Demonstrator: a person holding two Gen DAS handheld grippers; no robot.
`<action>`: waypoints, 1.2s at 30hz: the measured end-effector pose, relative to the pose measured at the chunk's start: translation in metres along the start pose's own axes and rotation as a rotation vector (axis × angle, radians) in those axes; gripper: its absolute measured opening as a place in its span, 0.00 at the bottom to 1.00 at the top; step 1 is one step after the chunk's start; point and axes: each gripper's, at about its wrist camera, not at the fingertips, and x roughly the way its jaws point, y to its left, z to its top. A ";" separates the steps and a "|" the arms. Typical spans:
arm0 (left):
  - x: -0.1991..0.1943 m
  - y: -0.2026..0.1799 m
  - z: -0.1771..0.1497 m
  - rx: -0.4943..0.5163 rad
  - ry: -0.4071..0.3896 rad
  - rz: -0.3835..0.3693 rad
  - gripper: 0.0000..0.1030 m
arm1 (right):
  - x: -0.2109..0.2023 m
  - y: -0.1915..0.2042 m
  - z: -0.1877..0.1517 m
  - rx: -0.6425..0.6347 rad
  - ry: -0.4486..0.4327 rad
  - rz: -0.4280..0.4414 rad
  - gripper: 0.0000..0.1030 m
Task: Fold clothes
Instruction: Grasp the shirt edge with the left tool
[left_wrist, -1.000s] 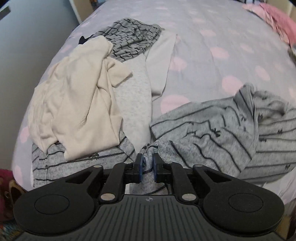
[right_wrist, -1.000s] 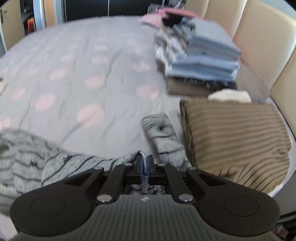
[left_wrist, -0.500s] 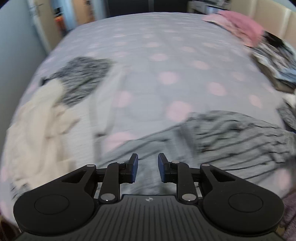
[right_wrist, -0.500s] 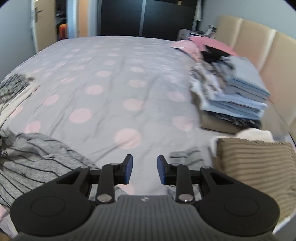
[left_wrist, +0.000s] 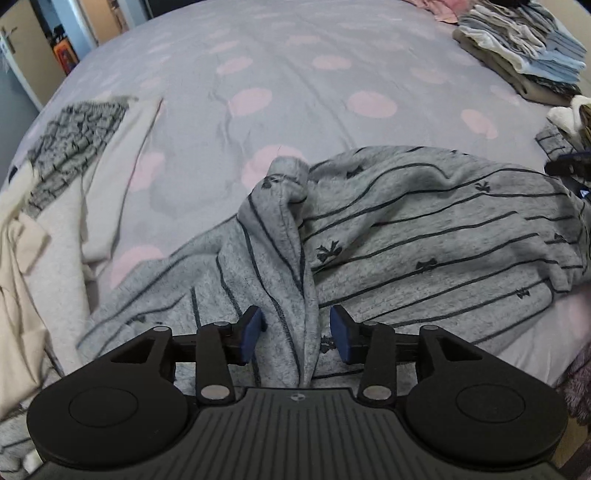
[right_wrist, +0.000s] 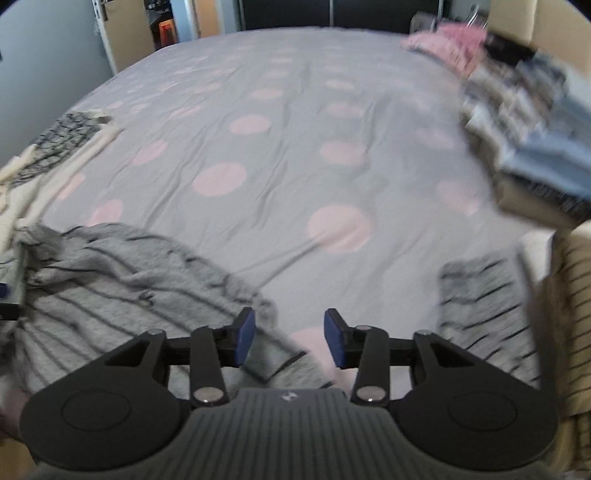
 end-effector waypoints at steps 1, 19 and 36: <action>0.002 -0.001 -0.001 0.004 0.000 0.007 0.40 | 0.003 0.002 -0.003 -0.009 0.017 0.010 0.48; -0.072 0.004 -0.044 0.043 -0.088 -0.113 0.02 | -0.041 0.053 -0.020 -0.116 -0.038 0.093 0.41; -0.077 -0.073 -0.095 0.188 -0.093 -0.268 0.02 | -0.028 0.127 -0.075 0.216 0.170 0.524 0.53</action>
